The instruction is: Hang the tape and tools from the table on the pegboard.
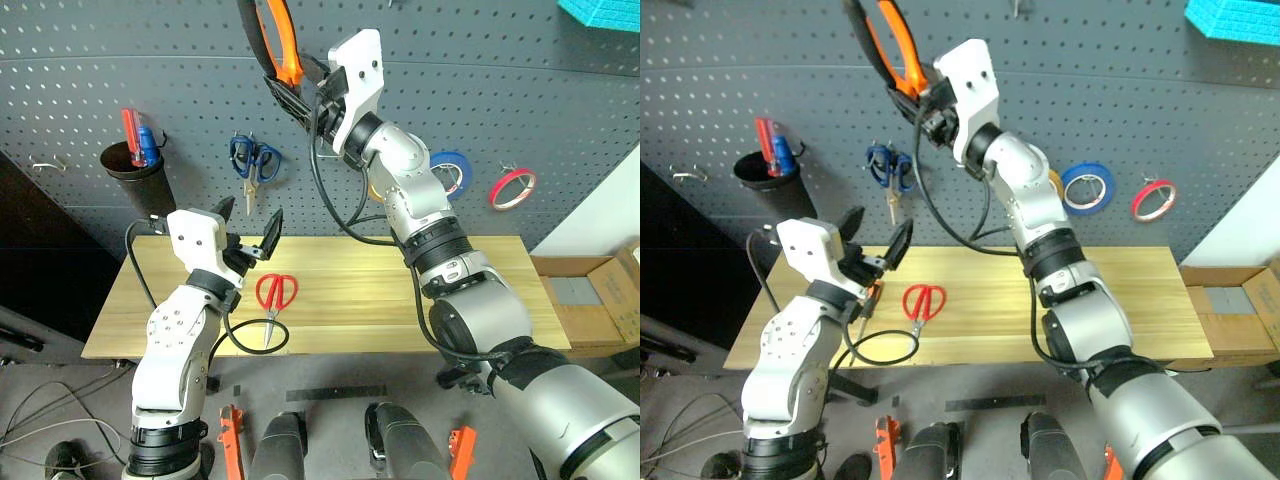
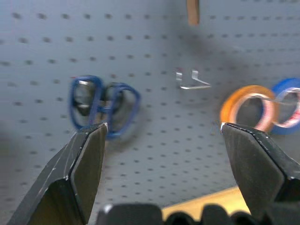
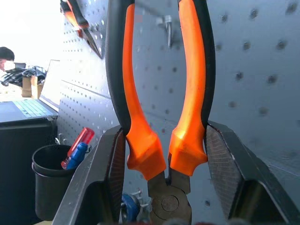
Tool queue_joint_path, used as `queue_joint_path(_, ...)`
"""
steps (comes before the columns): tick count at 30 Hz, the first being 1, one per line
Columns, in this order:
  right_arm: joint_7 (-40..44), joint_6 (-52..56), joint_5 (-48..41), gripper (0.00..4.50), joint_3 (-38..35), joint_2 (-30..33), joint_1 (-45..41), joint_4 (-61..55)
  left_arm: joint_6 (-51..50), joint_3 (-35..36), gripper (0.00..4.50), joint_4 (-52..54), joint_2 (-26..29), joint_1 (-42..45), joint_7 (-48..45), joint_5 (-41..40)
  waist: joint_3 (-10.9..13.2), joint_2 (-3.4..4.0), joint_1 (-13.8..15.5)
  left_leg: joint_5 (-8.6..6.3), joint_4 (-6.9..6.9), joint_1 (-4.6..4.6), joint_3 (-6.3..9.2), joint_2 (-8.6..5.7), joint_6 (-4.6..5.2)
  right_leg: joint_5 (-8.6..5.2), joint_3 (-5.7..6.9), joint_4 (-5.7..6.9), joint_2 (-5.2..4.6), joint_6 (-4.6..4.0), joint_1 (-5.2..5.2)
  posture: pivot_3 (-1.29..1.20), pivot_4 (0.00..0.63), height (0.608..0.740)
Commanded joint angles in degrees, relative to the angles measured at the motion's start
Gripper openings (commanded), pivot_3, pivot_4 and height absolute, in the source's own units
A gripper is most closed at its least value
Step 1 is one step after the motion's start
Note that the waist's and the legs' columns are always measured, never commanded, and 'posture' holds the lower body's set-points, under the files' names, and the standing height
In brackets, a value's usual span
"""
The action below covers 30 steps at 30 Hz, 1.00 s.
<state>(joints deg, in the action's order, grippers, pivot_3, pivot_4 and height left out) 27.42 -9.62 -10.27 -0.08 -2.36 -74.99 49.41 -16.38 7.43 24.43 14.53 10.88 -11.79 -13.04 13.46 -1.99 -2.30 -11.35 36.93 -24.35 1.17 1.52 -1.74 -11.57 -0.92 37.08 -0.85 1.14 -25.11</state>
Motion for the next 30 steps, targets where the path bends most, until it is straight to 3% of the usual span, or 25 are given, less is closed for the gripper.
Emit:
queue_joint_path(1, -3.2, -3.3, -0.3, 1.97, -2.7, -0.2, -3.4, 2.9, 1.9, -1.2, 4.18, 3.6, -0.8, 0.3, 2.1, 2.6, 0.7, 0.00, 0.5, 0.00, -0.02, 0.00, -0.01, 0.01, 0.00, 0.04, 0.00, 0.00, 0.01, 0.07, -0.01, 0.01, 0.287, 0.740)
queue_joint_path(10, -7.6, -7.2, 0.0, 1.97, -5.0, -0.2, -7.2, 9.6, 1.9, -2.2, 4.18, 4.8, -1.8, -1.5, 3.1, 3.8, 2.6, 0.01, 0.6, -0.03, -0.13, -0.46, 0.01, 0.11, 0.01, 0.23, 0.08, -0.06, 0.00, -0.20, -0.45, 0.01, 0.299, 0.740)
queue_joint_path(30, -11.5, -10.6, 2.0, 1.97, -6.5, 1.2, -3.0, 9.4, 1.6, -2.1, 4.18, 5.4, -1.5, -2.7, 1.6, 2.6, 3.0, 0.04, 0.6, -0.03, -0.13, -0.46, 0.06, 0.12, 0.01, 0.07, 0.11, -0.08, 0.04, 0.04, -0.45, 0.01, 0.304, 0.740)
